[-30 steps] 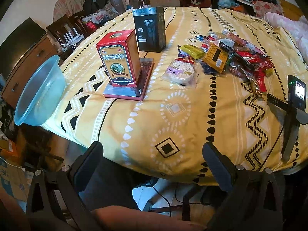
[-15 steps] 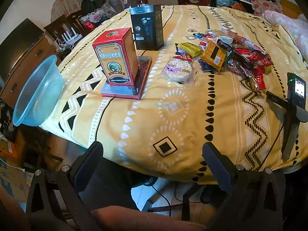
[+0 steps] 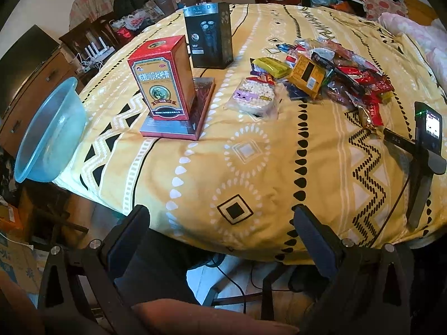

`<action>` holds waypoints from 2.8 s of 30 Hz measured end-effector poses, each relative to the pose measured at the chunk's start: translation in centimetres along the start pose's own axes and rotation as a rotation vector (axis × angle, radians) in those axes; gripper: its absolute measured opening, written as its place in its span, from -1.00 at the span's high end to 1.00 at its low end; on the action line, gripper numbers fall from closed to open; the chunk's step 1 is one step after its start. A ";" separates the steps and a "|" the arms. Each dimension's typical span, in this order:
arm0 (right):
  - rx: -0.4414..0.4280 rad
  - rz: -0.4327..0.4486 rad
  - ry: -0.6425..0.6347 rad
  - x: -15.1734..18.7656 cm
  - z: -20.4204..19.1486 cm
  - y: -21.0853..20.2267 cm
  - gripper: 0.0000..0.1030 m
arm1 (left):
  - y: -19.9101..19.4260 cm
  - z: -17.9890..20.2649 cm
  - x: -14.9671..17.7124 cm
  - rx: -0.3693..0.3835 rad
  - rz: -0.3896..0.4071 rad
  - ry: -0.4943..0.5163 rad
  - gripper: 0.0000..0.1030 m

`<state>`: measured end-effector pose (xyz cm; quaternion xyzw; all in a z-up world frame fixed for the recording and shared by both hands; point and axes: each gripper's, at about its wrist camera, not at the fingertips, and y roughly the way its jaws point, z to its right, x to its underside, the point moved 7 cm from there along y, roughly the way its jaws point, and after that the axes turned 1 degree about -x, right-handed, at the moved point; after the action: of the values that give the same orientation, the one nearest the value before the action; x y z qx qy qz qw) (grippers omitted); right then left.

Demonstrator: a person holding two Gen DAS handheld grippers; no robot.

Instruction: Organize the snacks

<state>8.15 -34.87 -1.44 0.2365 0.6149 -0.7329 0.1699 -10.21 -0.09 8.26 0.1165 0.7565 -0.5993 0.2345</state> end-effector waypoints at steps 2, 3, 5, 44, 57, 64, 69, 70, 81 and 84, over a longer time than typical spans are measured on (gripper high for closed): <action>0.000 0.000 0.000 0.0 0.0 0.0 -1.00 | 0.1 0.0 0.1 0.000 -0.002 0.001 -1.00; 0.000 0.000 0.000 -0.1 0.0 0.1 -1.00 | 0.1 0.0 0.1 0.001 -0.002 0.001 -1.00; 0.000 0.000 0.000 0.0 0.0 0.0 -1.00 | 0.1 0.0 0.2 0.006 -0.005 0.002 -1.00; 0.000 0.000 0.000 0.0 0.0 0.0 -1.00 | 1.3 1.3 1.0 0.072 -0.062 0.023 -1.00; 0.000 0.000 0.000 0.0 0.0 0.0 -1.00 | -0.1 2.7 1.4 0.194 -0.023 0.056 -1.00; 0.000 0.000 0.000 -0.1 0.0 0.1 -1.00 | -1.5 4.6 2.6 0.179 0.032 0.142 -1.00; 0.000 0.000 0.000 -0.1 0.0 0.1 -1.00 | -1.4 3.8 3.2 0.176 0.003 0.113 -1.00; 0.000 0.000 0.000 -0.1 0.0 0.1 -1.00 | -1.2 3.7 3.0 0.155 0.004 0.113 -1.00; 0.000 0.000 0.000 0.0 0.0 0.0 -1.00 | -0.6 6.0 4.5 0.164 -0.040 0.228 -1.00; 0.000 0.000 0.000 0.0 0.0 0.0 -1.00 | -0.5 6.2 4.5 0.184 -0.042 0.228 -1.00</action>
<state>8.15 -34.87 -1.43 0.2365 0.6148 -0.7329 0.1699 -13.01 -6.69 5.42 0.1890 0.7224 -0.6536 0.1231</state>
